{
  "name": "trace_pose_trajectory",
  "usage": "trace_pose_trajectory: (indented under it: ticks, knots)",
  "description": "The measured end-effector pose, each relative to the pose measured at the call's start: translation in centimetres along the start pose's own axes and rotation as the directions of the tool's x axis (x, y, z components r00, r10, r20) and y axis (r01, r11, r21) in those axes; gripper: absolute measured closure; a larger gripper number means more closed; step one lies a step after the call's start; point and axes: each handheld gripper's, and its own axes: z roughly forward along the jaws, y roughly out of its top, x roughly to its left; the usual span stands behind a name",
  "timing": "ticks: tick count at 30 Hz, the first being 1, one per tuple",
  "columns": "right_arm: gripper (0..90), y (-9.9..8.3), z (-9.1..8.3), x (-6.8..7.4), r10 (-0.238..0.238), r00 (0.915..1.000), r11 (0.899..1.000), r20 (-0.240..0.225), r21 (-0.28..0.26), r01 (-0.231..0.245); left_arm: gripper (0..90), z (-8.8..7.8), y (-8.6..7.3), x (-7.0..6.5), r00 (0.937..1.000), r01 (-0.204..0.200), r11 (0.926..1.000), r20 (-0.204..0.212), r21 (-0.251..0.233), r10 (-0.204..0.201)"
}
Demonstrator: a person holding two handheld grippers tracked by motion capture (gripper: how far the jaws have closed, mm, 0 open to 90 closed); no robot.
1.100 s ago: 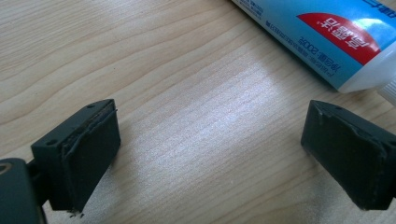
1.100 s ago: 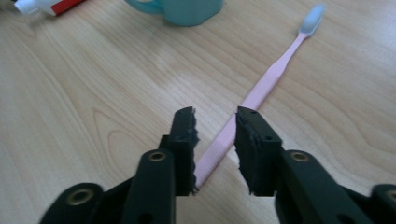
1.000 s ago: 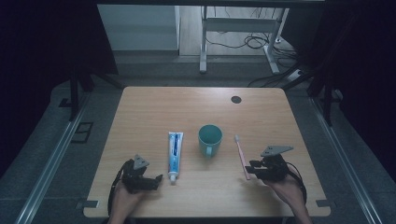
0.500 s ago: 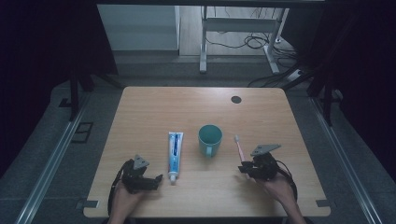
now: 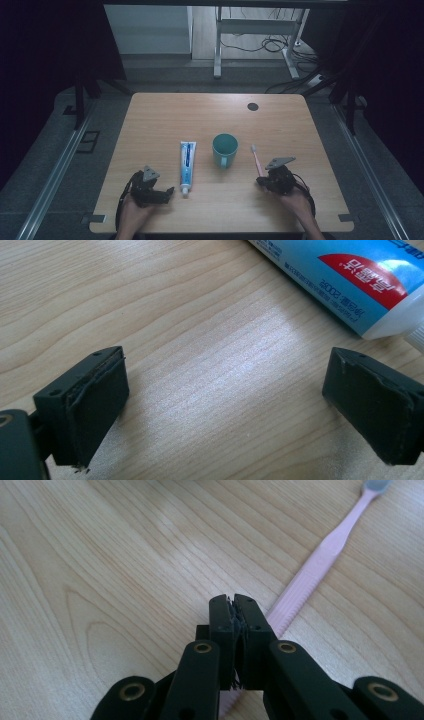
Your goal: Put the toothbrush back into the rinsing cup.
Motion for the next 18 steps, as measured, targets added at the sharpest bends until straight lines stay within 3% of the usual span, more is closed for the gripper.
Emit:
trace_pose_trajectory:
  ticks: [18]
  knots:
    - [86.0, -1.5, -1.0, -1.8, 0.064, 0.9972, 0.998, 0.038, -0.002, -0.064, 4.8, 0.0, 0.0, 0.0, 1.0000, 0.000, 1.0000, 0.000, 0.000, 0.000]
